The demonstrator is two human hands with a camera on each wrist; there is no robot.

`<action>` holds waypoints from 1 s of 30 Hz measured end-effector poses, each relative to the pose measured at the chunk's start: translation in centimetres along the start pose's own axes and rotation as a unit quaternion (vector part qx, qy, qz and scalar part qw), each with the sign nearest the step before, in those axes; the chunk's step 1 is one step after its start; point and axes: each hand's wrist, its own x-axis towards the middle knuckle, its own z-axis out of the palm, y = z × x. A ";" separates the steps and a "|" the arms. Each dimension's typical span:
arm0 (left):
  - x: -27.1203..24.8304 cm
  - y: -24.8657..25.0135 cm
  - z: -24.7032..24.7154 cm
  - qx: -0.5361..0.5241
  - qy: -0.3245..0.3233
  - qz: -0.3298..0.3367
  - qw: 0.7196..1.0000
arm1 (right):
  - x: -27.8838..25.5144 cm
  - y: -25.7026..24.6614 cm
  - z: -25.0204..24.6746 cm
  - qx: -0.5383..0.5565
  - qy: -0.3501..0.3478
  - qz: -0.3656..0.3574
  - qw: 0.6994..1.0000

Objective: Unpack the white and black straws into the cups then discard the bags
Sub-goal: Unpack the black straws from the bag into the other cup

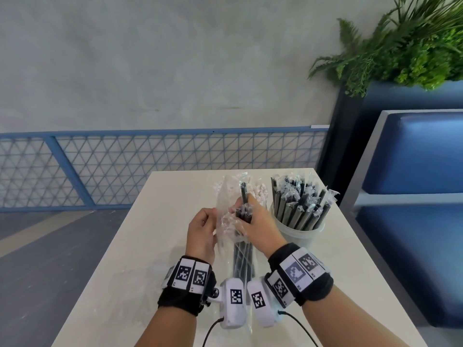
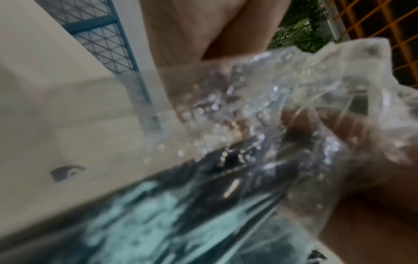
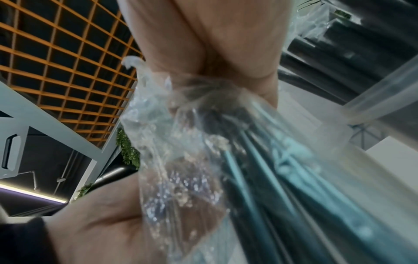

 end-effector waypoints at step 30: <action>0.2 9.6 -4.0 0.624 -0.072 0.220 0.746 | -1.5 -0.2 3.0 -0.143 -0.113 -0.016 0.983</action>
